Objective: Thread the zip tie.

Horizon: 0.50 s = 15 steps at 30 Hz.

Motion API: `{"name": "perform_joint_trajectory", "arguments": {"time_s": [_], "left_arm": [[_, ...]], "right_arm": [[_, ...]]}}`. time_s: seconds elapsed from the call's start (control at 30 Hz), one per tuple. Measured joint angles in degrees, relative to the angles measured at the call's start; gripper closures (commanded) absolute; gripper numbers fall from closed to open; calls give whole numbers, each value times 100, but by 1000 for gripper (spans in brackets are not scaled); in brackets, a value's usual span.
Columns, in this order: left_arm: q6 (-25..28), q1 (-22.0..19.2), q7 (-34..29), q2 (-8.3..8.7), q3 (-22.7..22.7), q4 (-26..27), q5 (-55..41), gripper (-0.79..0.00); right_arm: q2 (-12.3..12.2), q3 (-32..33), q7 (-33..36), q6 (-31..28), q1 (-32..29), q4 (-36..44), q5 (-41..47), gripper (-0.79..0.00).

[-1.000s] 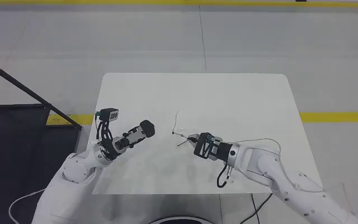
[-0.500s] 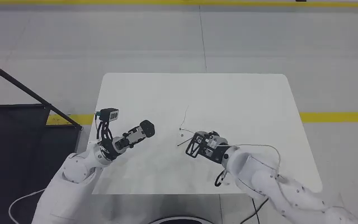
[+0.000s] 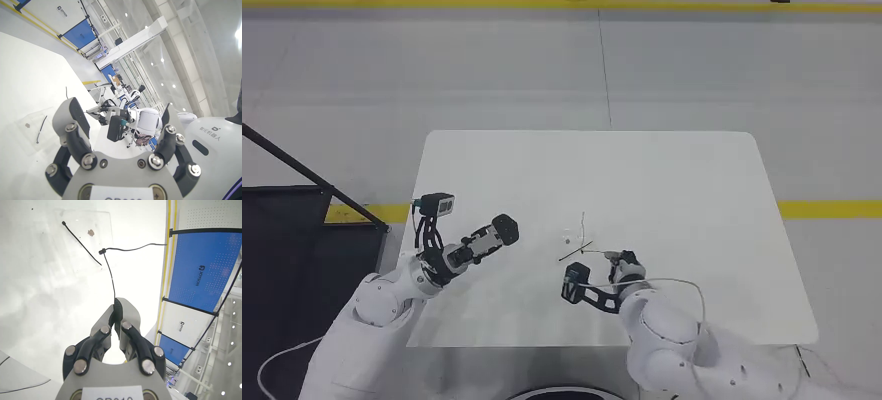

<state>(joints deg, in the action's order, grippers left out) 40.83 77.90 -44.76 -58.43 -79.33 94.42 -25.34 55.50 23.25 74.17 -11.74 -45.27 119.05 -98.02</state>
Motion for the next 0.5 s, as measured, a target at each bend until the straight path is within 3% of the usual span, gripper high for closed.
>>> {"name": "perform_joint_trajectory", "arguments": {"time_s": [0.2, 0.27, 0.37, 0.5], "left_arm": [[0, 0, 0, 0, 0, 0, 0, -785], [0, 0, 0, 0, 0, 0, 0, -785], [0, 0, 0, 0, 0, 0, 0, -785], [0, 0, 0, 0, 0, 0, 0, -785]], "right_arm": [[581, -465, 736, -353, 354, -499, -186, 0], [799, -579, 930, -428, 471, -716, -183, -92], [1108, -690, 1137, -492, 620, -1037, -127, -163], [1473, -817, 1304, -543, 775, -1467, -68, -209]]}}
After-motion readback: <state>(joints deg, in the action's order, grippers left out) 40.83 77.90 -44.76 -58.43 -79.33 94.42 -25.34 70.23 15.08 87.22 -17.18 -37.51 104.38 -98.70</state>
